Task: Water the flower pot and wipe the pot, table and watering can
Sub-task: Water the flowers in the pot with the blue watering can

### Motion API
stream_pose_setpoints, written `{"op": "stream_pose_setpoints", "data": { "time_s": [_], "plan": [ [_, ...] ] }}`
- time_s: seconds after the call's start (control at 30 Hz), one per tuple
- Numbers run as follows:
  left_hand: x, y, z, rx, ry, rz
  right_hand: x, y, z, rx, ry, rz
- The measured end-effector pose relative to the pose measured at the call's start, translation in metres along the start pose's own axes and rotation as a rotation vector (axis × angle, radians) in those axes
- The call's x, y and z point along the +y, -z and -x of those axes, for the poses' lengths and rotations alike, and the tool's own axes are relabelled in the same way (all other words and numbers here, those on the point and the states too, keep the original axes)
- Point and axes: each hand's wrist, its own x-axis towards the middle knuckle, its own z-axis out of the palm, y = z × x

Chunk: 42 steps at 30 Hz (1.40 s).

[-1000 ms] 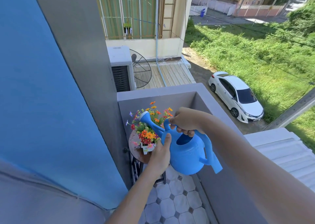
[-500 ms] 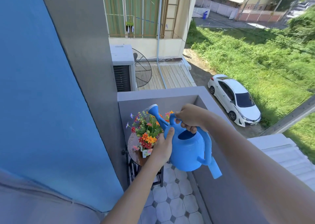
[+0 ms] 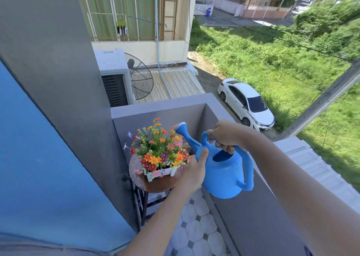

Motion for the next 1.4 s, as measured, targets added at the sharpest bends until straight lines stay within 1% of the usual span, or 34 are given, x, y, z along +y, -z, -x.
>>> {"op": "stream_pose_setpoints", "data": {
  "time_s": [0.07, 0.17, 0.2, 0.3, 0.33, 0.47, 0.6, 0.67, 0.8, 0.87, 0.97, 1.1, 1.17, 1.27, 1.33, 1.4],
  "plan": [
    [-0.002, -0.008, 0.005, -0.01, 0.068, 0.005, 0.004, 0.003, 0.009, -0.024, -0.017, 0.047],
    [-0.009, -0.015, 0.013, -0.005, 0.151, 0.007, 0.009, 0.005, 0.018, -0.075, -0.035, 0.056],
    [-0.012, -0.016, 0.014, -0.004, 0.147, 0.01, 0.01, 0.005, 0.021, -0.086, -0.033, 0.064],
    [-0.018, -0.014, 0.023, -0.06, 0.016, -0.08, 0.011, 0.001, 0.027, -0.112, -0.021, 0.076],
    [-0.019, -0.013, 0.026, -0.063, -0.002, -0.101, 0.01, -0.001, 0.028, -0.121, -0.016, 0.074],
    [-0.022, -0.002, 0.037, -0.026, -0.012, -0.072, 0.003, -0.014, 0.028, -0.137, 0.028, 0.05],
    [-0.02, 0.011, 0.043, 0.11, 0.075, -0.029, -0.011, -0.028, 0.023, -0.139, 0.058, 0.04],
    [-0.02, 0.019, 0.044, 0.15, 0.099, -0.01, -0.017, -0.034, 0.017, -0.142, 0.052, 0.016],
    [-0.021, 0.035, 0.045, 0.148, 0.025, -0.015, -0.023, -0.048, 0.004, -0.144, 0.022, -0.071],
    [-0.019, 0.039, 0.046, 0.135, 0.024, 0.01, -0.024, -0.052, 0.0, -0.143, 0.005, -0.115],
    [-0.019, 0.041, 0.043, 0.162, 0.046, -0.006, -0.019, -0.054, -0.003, -0.093, 0.026, -0.147],
    [-0.019, 0.038, 0.032, 0.165, 0.031, -0.033, -0.01, -0.051, -0.006, -0.034, 0.103, -0.168],
    [-0.018, 0.035, 0.026, 0.155, 0.035, -0.037, -0.002, -0.049, -0.006, -0.008, 0.09, -0.205],
    [-0.018, 0.019, 0.013, 0.111, 0.048, -0.089, 0.021, -0.041, -0.001, -0.001, 0.067, -0.235],
    [-0.017, 0.002, 0.001, 0.048, 0.03, -0.11, 0.041, -0.028, 0.005, 0.076, 0.047, -0.274],
    [-0.017, -0.02, -0.014, -0.008, 0.012, -0.174, 0.066, -0.014, 0.006, 0.102, 0.029, -0.379]
  ]
}}
